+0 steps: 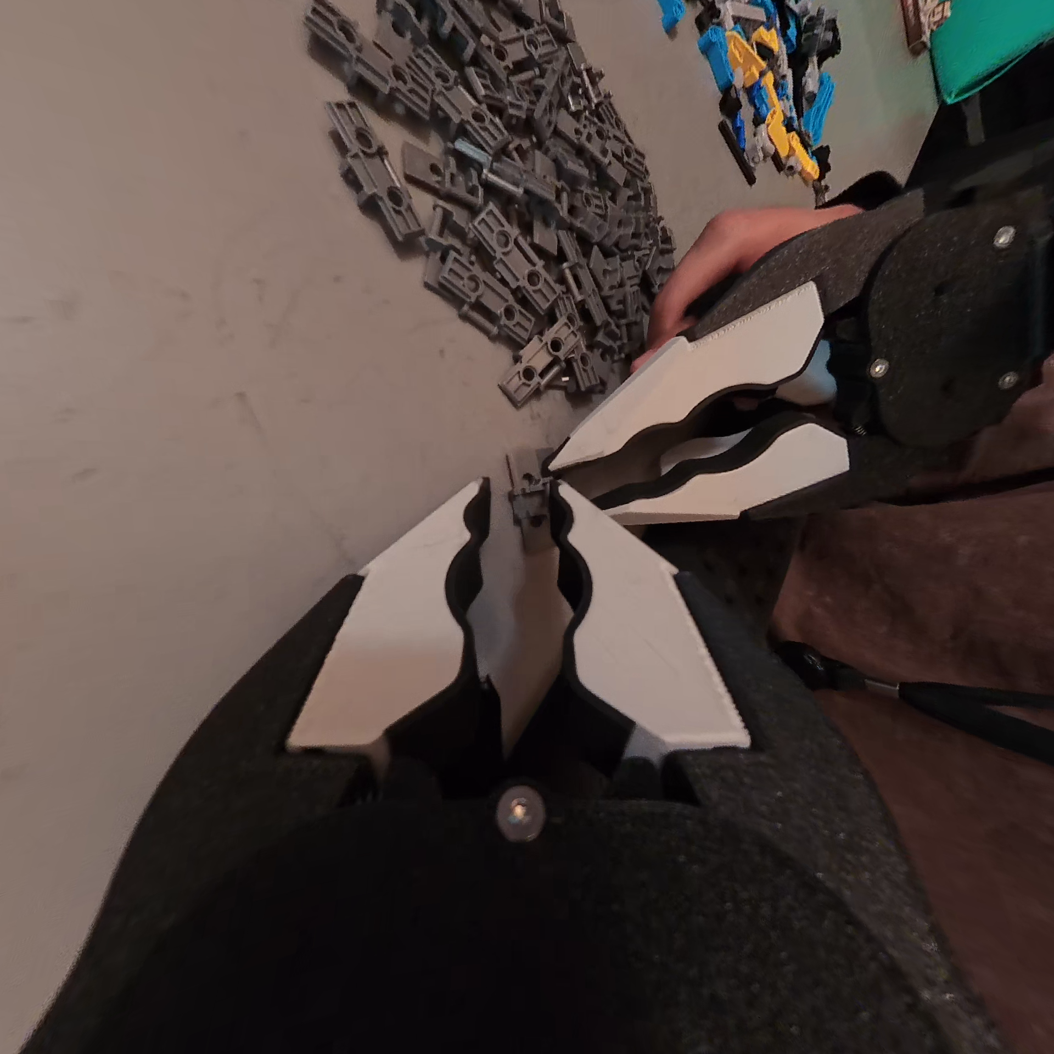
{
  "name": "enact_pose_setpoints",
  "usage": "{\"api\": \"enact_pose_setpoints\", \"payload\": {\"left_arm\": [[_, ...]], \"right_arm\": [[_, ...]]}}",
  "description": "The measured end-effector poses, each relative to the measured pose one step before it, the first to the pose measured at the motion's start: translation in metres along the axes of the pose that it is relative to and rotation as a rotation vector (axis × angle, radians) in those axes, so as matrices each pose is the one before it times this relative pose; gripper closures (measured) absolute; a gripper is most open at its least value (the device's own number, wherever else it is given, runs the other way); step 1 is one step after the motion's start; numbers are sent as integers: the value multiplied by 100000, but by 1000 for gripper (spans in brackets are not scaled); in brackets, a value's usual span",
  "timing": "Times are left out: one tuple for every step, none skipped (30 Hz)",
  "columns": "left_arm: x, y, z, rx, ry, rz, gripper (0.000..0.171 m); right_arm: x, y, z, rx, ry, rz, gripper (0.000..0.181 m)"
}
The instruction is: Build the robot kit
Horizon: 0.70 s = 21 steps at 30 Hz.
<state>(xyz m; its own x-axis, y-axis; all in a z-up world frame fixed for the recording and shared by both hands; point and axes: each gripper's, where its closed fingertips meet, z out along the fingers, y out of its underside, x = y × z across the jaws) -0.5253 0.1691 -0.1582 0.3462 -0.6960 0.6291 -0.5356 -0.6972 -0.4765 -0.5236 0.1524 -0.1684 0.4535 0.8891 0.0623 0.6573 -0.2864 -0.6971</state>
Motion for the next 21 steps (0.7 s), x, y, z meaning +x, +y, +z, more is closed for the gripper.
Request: {"api": "enact_pose_setpoints", "payload": {"left_arm": [[-79, -141, -231, 1117, -236, -751, 151], [-71, -117, -270, 1169, -322, -580, 151], [-106, -59, -283, 1006, -858, -313, 151], [-109, -3, -273, 857, -1288, 486, 150], [-70, 56, -270, 645, -1616, 1537, 150], [-114, 176, -226, -25, -2266, 1967, 150], [-102, 281, -180, -585, -2505, 2215, 150], [-10, 256, -158, -250, -2116, 2457, 150], [33, 246, -141, -29, -1731, 1901, 150], [28, 244, -101, -190, -1485, 991, 150], [121, 199, -100, 218, -674, 423, 150], [192, 117, -84, 655, 206, -607, 150], [192, 66, -60, 819, 662, -1633, 150], [199, 39, -33, 1019, 1081, -2299, 149], [221, -13, 1, 1316, 1748, -3238, 149], [350, -62, 65, 1743, 2993, -3833, 149], [416, -63, 100, 1826, 3761, -4199, 149], [280, -22, 149, 1514, 3326, -4427, 148], [206, -61, 132, 1704, 2949, -4147, 147], [150, -117, 74, 1795, 2406, -3711, 146], [121, -164, -1, 1710, 1697, -2635, 146]], "right_arm": [[28, 13, -20, -10, -176, 218, 163], [68, 17, -15, -3, 267, -123, 163], [80, 13, 5, 111, 539, -395, 165], [46, -21, 8, 200, 342, 93, 165], [-8, -24, 15, 206, -159, 623, 165], [-12, -27, 20, 214, -374, 697, 165], [11, -13, -12, 82, -421, 555, 165], [20, -15, -14, 139, -528, 588, 165], [67, -8, -22, 154, -262, 713, 165], [97, -74, -66, 497, -41, 703, 165], [81, -132, -103, 801, -100, 603, 165], [83, -125, -90, 676, 76, 577, 165], [95, -120, -92, 609, 308, 358, 165], [99, -84, -62, 444, 465, -42, 165], [72, -45, -49, 286, 602, -423, 165], [65, -54, -39, 235, 733, -703, 165], [101, -100, -60, 509, 1084, -791, 165], [48, -163, -98, 698, 768, -661, 165], [55, -181, -96, 768, 639, -343, 165], [146, -229, -129, 1113, 1040, -109, 165], [134, -220, -147, 1068, 788, 66, 165]]}}
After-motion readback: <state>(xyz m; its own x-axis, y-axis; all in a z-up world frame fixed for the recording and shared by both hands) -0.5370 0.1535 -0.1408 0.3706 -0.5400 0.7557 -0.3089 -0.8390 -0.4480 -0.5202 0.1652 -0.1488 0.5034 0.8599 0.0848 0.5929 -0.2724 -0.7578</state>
